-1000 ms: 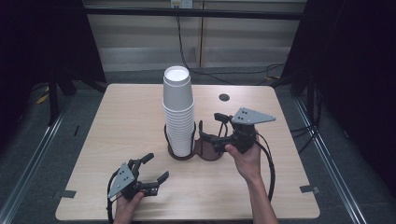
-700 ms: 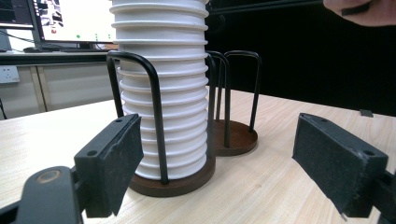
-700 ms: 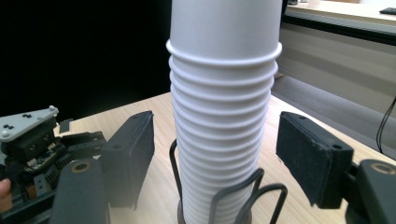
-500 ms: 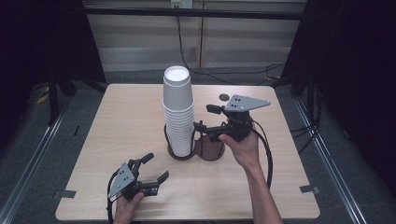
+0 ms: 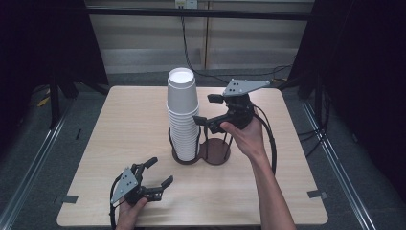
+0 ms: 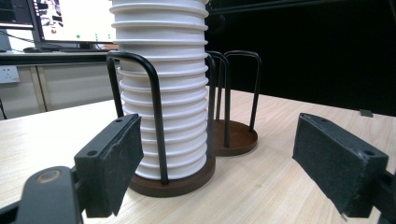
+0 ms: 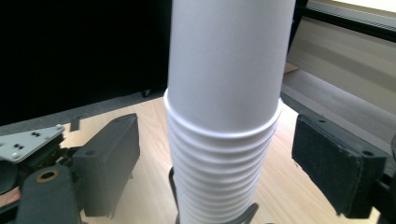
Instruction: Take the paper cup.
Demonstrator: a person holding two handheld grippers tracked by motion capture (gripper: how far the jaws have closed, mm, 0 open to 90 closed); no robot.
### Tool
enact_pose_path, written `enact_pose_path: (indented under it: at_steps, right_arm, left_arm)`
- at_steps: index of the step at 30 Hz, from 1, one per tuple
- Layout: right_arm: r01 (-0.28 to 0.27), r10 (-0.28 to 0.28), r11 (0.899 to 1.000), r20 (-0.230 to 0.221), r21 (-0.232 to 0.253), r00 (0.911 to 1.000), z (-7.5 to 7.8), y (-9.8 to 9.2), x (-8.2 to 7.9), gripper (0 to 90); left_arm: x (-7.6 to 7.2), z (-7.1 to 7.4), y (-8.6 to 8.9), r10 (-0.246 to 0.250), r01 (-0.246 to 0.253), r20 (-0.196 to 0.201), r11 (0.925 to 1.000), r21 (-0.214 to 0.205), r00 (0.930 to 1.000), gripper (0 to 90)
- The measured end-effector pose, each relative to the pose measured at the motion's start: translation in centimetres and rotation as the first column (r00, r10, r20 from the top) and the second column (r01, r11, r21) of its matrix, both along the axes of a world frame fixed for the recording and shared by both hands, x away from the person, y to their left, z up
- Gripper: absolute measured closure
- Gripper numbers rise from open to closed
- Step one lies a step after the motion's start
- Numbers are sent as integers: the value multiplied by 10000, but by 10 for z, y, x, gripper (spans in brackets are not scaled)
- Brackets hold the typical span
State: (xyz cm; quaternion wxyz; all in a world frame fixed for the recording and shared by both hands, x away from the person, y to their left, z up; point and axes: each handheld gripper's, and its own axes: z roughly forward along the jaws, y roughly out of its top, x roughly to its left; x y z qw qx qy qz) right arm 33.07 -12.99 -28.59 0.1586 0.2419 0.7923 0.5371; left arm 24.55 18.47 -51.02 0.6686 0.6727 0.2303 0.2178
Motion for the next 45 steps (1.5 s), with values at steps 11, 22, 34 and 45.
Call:
enact_pose_path:
  at_steps: [11,22,34,45]
  right_arm:
    - [-307,297,9983,-217,-494,9993,24,14,16,136]
    - [-404,386,9949,-205,-922,9990,41,32,27,135]
    - [-497,428,9909,-571,-1254,9975,48,50,48,135]
    - [-473,395,9894,-592,-1376,9975,48,60,53,183]
  left_arm:
    - [0,0,0,-10,10,-3,10000,-4,10000,158]
    - [0,0,0,-21,21,1,10000,-4,10000,158]
    - [0,0,0,-19,19,-2,10000,-7,10000,158]
    - [0,0,0,-28,28,-2,10000,-8,10000,158]
